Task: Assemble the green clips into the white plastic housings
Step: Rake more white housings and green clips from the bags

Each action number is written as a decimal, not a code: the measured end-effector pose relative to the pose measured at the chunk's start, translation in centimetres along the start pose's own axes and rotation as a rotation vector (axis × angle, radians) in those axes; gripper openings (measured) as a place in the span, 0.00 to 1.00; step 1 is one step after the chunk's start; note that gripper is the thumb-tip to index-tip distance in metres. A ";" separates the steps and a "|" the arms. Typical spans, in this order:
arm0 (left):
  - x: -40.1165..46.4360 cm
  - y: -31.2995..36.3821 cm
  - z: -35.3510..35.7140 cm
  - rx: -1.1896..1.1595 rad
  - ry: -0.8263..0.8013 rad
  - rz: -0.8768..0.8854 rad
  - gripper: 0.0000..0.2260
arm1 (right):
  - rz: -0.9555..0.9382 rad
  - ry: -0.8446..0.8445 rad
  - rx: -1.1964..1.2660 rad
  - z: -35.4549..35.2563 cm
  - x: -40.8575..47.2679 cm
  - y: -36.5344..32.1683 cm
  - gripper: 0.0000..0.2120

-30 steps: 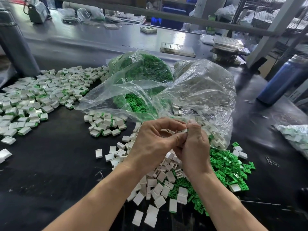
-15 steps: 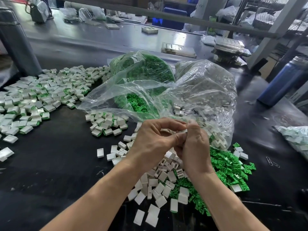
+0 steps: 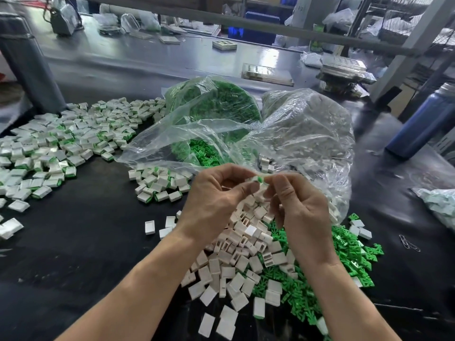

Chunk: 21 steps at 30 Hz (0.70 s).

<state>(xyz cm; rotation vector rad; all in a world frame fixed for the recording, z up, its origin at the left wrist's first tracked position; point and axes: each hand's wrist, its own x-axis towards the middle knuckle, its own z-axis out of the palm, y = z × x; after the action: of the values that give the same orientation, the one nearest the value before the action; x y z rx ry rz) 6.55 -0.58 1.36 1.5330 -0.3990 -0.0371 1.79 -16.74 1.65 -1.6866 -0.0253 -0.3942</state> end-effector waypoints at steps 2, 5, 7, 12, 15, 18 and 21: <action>0.0 0.1 -0.1 0.022 0.005 0.005 0.05 | -0.021 -0.024 -0.022 -0.2 0.0 0.0 0.06; 0.0 0.2 0.0 0.042 -0.011 0.006 0.06 | -0.074 -0.027 -0.081 -0.1 -0.1 0.1 0.04; -0.1 0.3 0.1 0.044 -0.010 0.000 0.07 | -0.092 -0.014 -0.137 -0.1 -0.1 0.2 0.05; -0.1 0.5 0.2 0.029 0.004 -0.011 0.06 | -0.063 -0.025 -0.217 -0.3 0.2 0.8 0.03; -0.1 0.6 -0.1 0.058 -0.011 -0.022 0.06 | -0.044 -0.028 -0.212 -0.2 0.3 1.0 0.02; 0.2 0.7 -1.8 0.162 0.041 -0.036 0.06 | 0.000 0.005 -0.165 -0.8 0.4 1.0 0.07; 0.7 0.6 -4.4 0.320 0.178 -0.084 0.04 | 0.054 0.058 -0.199 -1.6 0.6 1.1 0.12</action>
<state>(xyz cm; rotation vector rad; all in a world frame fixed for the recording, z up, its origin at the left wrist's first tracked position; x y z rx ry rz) 8.26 3.49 2.17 1.8514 -0.2041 0.1016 2.19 -18.59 0.93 -1.8666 0.1049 -0.4153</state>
